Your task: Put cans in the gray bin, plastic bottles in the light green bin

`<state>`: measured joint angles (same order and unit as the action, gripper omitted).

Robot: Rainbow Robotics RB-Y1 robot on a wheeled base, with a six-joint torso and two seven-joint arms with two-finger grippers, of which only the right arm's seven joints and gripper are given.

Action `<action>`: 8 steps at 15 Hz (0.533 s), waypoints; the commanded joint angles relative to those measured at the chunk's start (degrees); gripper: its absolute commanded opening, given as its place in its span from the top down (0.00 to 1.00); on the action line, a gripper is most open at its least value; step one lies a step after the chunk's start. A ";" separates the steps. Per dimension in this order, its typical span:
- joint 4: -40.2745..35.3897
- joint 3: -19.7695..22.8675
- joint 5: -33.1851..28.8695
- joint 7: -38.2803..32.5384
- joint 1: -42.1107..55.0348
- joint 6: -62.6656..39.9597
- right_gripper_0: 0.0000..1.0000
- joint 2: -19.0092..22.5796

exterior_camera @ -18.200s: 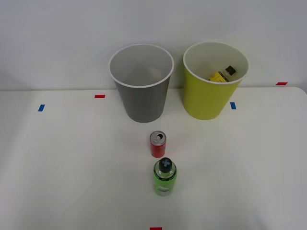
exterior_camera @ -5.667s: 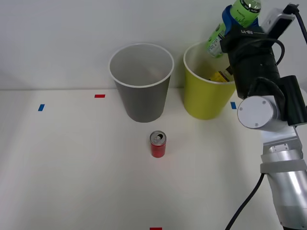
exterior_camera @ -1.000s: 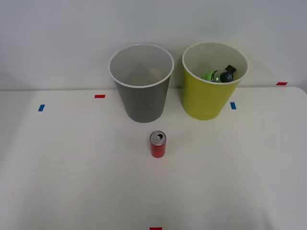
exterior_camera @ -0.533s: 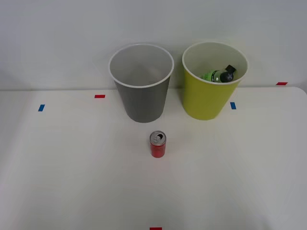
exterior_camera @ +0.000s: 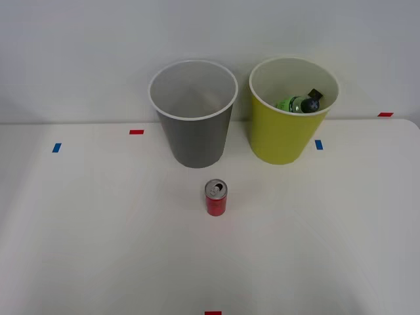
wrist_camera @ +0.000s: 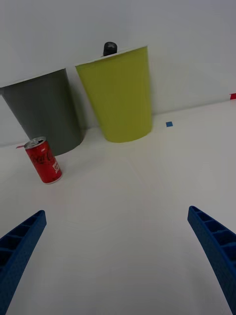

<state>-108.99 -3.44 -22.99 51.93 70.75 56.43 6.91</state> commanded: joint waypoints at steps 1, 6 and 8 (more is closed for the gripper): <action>0.01 0.54 -0.39 -1.39 -0.09 -0.01 0.00 0.56; 0.01 1.60 -0.30 -2.44 -0.97 -0.10 0.00 1.00; 0.01 1.86 -0.39 -2.53 -1.41 -0.45 0.00 1.27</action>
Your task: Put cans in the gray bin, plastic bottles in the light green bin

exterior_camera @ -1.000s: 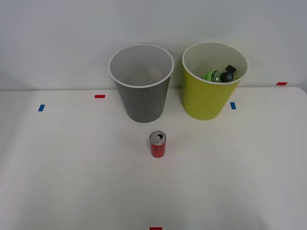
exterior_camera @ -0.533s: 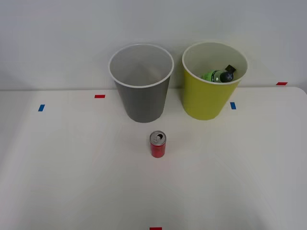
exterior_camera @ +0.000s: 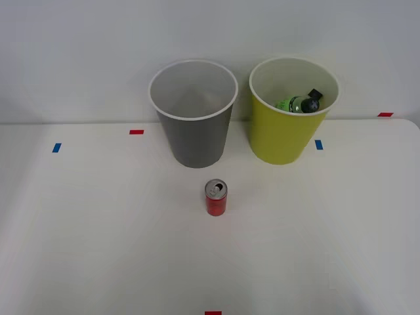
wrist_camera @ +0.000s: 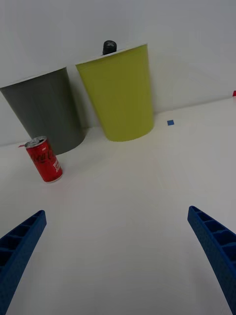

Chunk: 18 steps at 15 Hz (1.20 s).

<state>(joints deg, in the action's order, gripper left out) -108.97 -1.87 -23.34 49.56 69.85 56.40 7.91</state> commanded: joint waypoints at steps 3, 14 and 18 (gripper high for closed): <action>-0.01 0.90 0.05 0.19 -0.76 -0.50 0.00 0.35; -0.01 0.99 0.22 0.45 -0.85 -0.24 0.00 0.79; -0.01 0.99 0.22 0.45 -0.85 -0.24 0.00 0.79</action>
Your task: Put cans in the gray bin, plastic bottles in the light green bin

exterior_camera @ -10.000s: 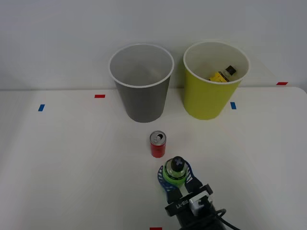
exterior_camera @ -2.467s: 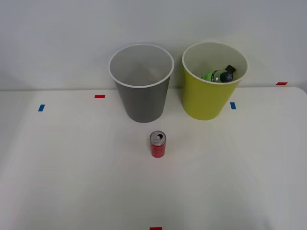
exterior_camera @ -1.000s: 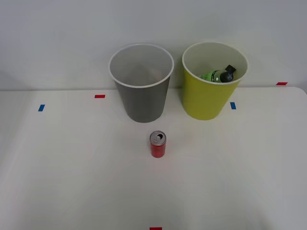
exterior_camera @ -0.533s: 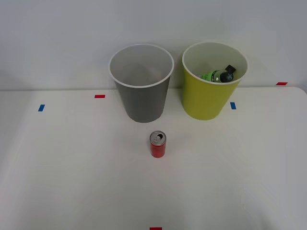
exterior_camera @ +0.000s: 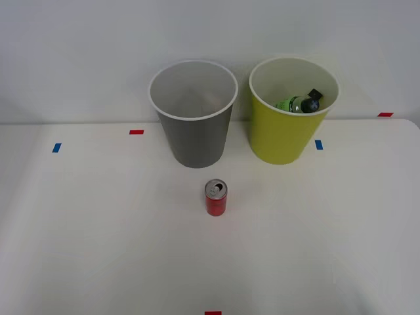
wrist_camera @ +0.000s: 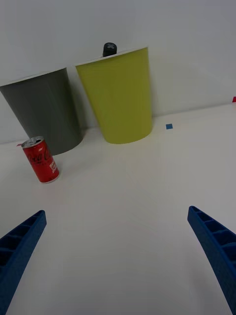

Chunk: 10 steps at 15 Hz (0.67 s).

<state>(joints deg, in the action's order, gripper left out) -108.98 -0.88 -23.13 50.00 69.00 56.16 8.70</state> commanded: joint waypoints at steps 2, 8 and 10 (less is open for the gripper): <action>-0.01 0.00 0.02 0.01 0.00 0.01 0.00 0.00; -0.01 0.00 0.02 0.01 0.00 0.01 0.00 0.00; -0.01 0.00 0.02 0.01 0.00 0.01 0.00 0.00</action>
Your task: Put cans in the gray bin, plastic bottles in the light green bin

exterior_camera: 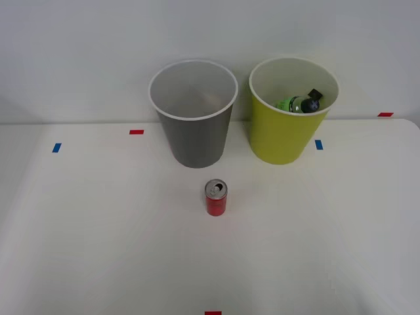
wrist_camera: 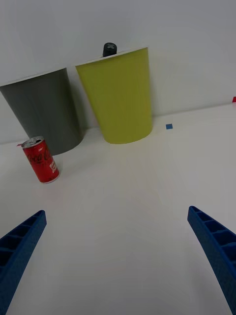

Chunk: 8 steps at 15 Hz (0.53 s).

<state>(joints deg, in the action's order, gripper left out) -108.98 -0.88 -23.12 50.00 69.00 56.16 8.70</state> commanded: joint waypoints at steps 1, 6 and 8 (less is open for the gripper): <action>-0.01 0.00 0.01 0.01 0.00 0.00 0.00 0.00; -0.01 0.00 0.01 0.01 0.00 0.00 0.00 0.00; -0.01 0.00 0.01 0.01 0.00 0.00 0.00 0.00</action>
<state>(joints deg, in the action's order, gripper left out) -108.98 -0.88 -23.12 50.00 69.00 56.16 8.70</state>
